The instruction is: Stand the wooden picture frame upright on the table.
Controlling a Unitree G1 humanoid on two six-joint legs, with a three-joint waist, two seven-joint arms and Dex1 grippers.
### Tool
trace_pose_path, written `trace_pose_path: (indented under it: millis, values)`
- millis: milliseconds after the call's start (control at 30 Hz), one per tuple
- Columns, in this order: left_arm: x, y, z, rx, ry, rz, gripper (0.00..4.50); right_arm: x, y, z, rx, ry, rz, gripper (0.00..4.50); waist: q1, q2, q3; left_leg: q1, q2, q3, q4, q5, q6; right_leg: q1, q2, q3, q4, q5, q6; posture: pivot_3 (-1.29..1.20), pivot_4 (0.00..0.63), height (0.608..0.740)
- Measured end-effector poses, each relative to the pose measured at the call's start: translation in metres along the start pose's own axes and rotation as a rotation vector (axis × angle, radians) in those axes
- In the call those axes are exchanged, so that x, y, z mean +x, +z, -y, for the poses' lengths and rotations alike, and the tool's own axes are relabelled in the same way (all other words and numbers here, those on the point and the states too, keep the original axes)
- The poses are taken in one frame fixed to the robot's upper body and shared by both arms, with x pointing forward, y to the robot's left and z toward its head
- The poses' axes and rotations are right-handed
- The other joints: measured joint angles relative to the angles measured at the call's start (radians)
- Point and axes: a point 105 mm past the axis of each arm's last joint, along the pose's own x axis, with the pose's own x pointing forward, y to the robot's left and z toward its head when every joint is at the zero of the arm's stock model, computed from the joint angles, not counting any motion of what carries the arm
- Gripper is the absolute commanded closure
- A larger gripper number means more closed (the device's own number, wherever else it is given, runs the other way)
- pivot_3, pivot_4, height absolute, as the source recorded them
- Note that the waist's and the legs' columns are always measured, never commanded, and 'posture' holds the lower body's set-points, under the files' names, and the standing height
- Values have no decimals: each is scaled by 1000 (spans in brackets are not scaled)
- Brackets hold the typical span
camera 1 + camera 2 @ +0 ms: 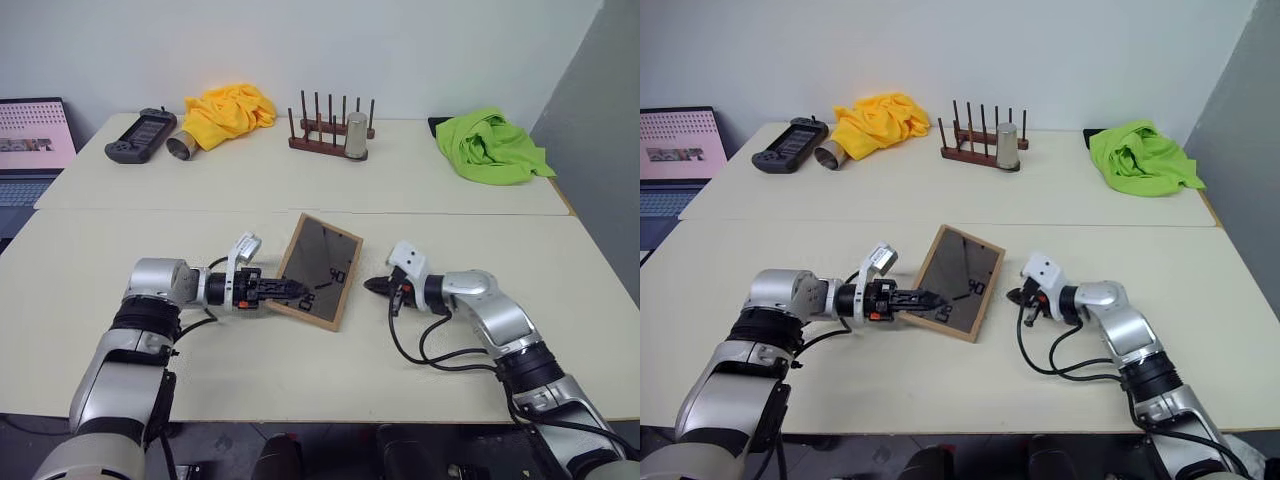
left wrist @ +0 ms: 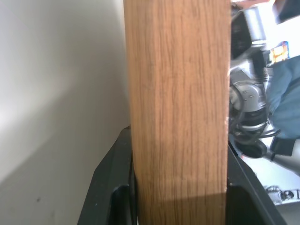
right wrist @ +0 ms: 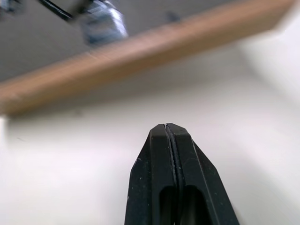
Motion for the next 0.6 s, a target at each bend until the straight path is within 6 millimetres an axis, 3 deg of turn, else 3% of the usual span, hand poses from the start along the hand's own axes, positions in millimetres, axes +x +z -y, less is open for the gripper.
trace_pose_path:
  millis: [133, 300, 600]
  values:
    - [6, 7, 6, 57, 14, 37, 3216, -13, 41, 17, 29, -3, 97, 3542, -1, 0, 0, 0, 0, 0, 0, 0, 0, 0, 0, 0, 0, 0, 0, 0, 150, 740]
    - [18, 5, 18, 103, -7, 62, 3216, -18, 85, 15, 98, 68, 203, 2274, 0, 0, 0, 0, 0, 0, 0, 0, 0, 0, 0, 0, 0, 0, 0, 0, 150, 740]
    - [23, 11, 27, 126, -9, 149, 3216, 6, 107, -2, 215, 138, 247, 232, 1, 0, 0, 0, 0, 0, 0, 0, 0, 0, 0, 0, 0, 0, 0, 0, 150, 740]
